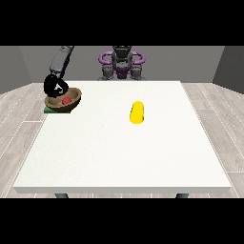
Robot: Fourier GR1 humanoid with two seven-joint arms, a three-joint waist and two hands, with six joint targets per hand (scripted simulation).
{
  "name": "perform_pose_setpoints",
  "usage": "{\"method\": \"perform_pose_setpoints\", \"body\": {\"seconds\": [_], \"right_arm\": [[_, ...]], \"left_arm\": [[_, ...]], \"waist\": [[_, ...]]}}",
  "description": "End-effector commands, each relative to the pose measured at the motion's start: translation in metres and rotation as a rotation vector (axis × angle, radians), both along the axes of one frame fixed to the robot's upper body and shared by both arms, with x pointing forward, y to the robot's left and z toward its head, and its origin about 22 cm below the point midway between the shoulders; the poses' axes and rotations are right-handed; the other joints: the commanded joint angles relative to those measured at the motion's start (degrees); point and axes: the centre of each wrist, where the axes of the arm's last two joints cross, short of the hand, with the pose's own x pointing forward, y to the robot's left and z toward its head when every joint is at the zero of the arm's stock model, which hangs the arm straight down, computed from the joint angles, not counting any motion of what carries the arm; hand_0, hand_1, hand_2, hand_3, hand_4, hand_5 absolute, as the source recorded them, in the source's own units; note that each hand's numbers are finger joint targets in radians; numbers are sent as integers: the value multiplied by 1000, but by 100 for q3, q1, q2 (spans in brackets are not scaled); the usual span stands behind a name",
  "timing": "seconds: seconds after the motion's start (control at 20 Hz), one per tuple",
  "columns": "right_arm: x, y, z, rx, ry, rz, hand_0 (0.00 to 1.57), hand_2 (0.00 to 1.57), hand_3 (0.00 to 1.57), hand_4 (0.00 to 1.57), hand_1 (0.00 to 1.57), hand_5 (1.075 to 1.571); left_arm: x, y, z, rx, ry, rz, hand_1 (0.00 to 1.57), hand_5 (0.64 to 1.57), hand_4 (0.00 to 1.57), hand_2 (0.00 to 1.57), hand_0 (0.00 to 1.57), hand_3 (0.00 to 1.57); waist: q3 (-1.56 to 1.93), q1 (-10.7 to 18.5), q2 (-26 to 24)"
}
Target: Pick the cup and pour the ball into the bowl, then pick the bowl and place it on the pad
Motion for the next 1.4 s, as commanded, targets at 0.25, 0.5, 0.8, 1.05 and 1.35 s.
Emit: {"method": "perform_pose_setpoints", "body": {"seconds": [0.25, 0.5, 0.8, 1.05, 1.35], "right_arm": [[-47, -117, 23, 16, -99, -123, 1571, 1571, 734, 1184, 1571, 1563], [-68, -132, -6, 44, -139, -195, 1571, 1571, 338, 1170, 1571, 1564], [-72, -169, 54, 3, -197, -374, 1527, 1332, 916, 0, 1527, 1548], [-79, -176, 52, 45, -222, -353, 346, 491, 709, 0, 346, 1465], [-81, -185, 69, 74, -230, -335, 303, 317, 58, 0, 303, 1422]], "left_arm": [[-22, -6, 52, 34, -116, -36, 0, 1571, 0, 0, 0, 0], [-35, -35, 74, 60, -175, -67, 0, 1570, 0, 0, 0, 0], [-59, -49, 105, 71, -282, -70, 0, 1566, 0, 0, 0, 0], [-74, -42, 95, 86, -257, -62, 0, 1563, 0, 0, 0, 0], [-86, -32, 97, 45, -262, -81, 0, 1565, 0, 0, 0, 0]], "waist": [[7, 236, 643], [19, 510, 1015], [23, 572, 1496], [12, 547, 1326], [8, 462, 1313]]}}
